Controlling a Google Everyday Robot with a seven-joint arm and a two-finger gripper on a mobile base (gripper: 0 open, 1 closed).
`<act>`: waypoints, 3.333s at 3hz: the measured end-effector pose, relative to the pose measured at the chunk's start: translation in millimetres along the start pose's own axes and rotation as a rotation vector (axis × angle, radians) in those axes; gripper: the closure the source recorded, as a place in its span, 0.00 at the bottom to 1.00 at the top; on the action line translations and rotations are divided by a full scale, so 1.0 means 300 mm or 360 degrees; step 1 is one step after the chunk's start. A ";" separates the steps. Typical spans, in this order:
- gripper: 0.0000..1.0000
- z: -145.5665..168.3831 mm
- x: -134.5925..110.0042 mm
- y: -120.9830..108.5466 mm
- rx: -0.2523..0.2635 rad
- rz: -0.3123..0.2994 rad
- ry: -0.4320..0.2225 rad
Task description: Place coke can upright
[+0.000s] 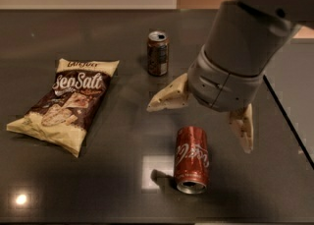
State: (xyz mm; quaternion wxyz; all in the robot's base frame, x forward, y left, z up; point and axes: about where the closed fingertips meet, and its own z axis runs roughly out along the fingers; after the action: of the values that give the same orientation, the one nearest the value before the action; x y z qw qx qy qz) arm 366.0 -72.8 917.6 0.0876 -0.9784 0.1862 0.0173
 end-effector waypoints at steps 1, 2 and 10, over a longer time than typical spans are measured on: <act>0.00 0.044 -0.036 -0.003 -0.0014 -0.0091 -0.0001; 0.00 0.092 -0.061 -0.008 -0.0035 -0.0143 -0.0011; 1.00 0.148 0.010 -0.045 -0.0267 0.0053 0.0045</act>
Offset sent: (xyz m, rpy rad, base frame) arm -0.0257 0.0156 -0.0519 -0.0398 0.0472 0.1316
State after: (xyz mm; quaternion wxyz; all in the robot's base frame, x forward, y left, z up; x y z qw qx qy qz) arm 373.6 -53.6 876.1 0.0024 -0.9793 0.2014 0.0205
